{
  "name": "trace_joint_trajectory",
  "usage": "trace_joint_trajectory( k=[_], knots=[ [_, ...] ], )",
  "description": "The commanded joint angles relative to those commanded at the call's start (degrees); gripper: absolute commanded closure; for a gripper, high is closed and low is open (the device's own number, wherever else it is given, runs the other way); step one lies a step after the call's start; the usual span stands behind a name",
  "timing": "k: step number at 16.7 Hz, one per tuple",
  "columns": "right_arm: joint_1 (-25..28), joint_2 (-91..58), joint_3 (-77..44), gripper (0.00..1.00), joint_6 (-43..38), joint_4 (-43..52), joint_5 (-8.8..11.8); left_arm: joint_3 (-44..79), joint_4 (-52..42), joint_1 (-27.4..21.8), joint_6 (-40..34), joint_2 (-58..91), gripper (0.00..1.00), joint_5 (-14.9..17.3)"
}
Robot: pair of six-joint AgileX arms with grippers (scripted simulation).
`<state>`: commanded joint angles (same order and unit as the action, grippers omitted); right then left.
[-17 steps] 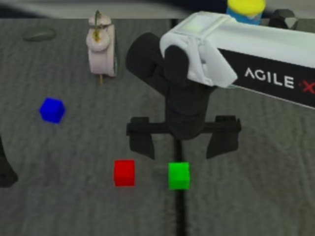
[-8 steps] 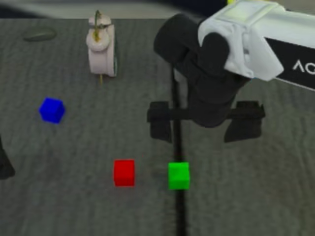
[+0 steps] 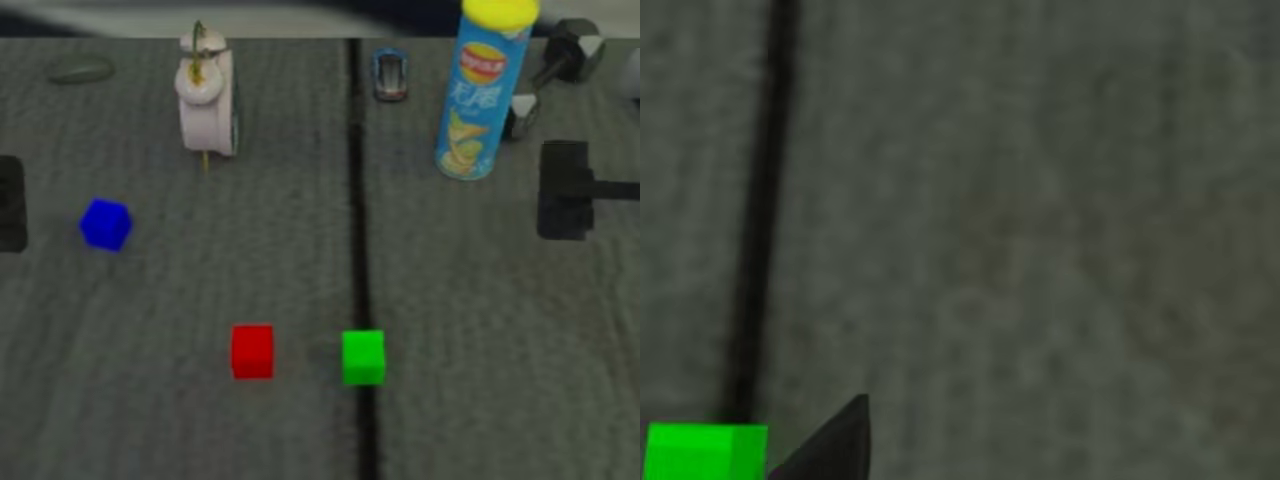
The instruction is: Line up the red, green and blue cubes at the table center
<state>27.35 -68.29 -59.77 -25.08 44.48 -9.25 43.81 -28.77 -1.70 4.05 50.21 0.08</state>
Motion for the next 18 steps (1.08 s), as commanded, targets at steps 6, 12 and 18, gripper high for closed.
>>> trace_joint_trajectory(
  k=[6, 12, 18],
  knots=[
    [-13.65, 36.04, 30.59, 0.00, 13.60, -18.70, 0.50, 28.83, -20.11, -2.01, 2.99, 38.24, 0.00, -0.24],
    [-22.94, 58.35, 51.62, 0.00, 22.14, -35.50, 5.39, 51.89, -35.31, -3.68, 5.10, 65.10, 0.00, -0.15],
    [-26.77, 68.25, 59.75, 0.00, 25.08, -44.45, 9.23, 63.24, -41.33, -4.37, 5.96, 76.70, 0.00, 0.10]
  ],
)
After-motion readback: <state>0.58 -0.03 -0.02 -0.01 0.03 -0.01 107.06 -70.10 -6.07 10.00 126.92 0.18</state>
